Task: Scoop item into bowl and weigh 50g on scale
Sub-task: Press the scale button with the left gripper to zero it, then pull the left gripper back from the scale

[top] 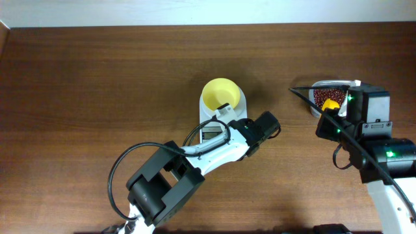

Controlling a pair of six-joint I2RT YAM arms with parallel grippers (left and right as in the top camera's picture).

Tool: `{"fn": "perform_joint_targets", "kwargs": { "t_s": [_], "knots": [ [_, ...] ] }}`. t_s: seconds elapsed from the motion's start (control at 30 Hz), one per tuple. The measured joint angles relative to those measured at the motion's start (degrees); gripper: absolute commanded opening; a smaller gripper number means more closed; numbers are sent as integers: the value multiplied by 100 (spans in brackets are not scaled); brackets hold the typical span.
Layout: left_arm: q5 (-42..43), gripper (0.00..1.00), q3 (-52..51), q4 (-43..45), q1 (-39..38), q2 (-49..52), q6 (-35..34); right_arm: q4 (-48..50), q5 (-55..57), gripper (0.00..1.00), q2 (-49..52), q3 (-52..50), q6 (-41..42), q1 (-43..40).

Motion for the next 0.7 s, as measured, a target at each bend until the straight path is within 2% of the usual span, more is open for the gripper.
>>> {"fn": "perform_joint_targets", "kwargs": {
  "t_s": [0.7],
  "knots": [
    [223, 0, 74, -422, 0, -44, -20, 2, 2, 4, 0, 0, -2, 0]
  ]
}}
